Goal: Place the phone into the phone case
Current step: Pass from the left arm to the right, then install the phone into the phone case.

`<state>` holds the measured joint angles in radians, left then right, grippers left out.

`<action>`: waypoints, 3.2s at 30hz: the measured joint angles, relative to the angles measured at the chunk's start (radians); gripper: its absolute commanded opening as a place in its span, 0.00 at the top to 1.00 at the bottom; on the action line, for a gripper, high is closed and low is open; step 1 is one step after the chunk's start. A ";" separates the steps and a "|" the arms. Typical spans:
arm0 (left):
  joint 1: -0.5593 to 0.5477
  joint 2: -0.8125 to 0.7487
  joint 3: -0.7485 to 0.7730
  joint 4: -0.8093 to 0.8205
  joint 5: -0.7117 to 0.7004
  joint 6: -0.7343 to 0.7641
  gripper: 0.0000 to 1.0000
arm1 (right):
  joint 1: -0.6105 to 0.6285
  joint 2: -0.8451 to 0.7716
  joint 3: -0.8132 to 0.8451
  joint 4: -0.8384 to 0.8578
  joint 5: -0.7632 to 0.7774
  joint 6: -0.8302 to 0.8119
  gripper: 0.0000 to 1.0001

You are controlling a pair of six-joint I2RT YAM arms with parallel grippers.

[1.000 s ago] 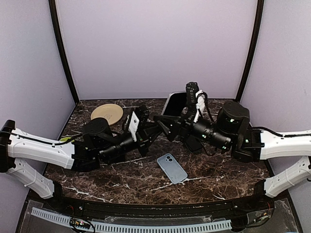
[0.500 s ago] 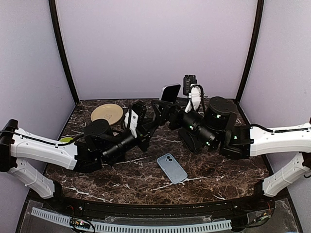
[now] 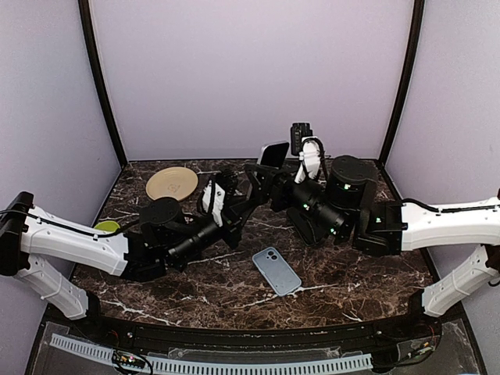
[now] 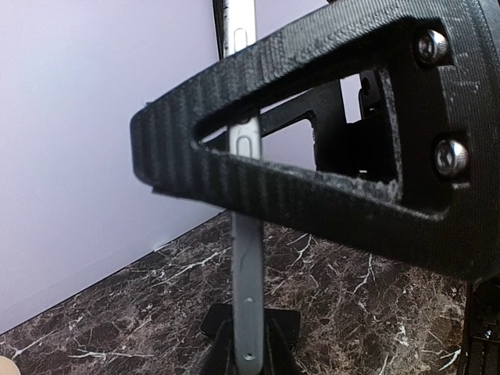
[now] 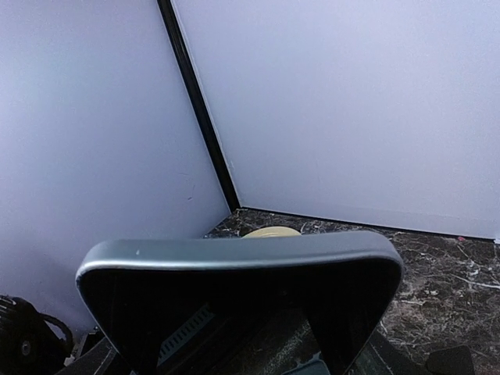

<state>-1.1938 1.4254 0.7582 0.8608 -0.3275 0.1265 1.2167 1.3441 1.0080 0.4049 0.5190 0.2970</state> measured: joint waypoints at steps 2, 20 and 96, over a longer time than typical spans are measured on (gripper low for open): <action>0.000 0.005 -0.002 0.005 -0.006 -0.008 1.00 | -0.010 -0.002 0.000 -0.013 -0.029 0.001 0.73; 0.000 -0.028 -0.052 -0.029 0.021 -0.104 0.34 | -0.080 -0.002 0.048 -0.254 -0.227 0.014 1.00; 0.426 -0.179 0.093 -0.832 0.127 -0.164 0.03 | -0.058 0.444 0.164 -0.911 -0.134 0.237 1.00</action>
<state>-0.7677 1.2465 0.8509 0.0288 -0.2005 -0.0372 1.1584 1.7878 1.1725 -0.5064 0.3855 0.5339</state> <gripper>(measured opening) 0.975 0.742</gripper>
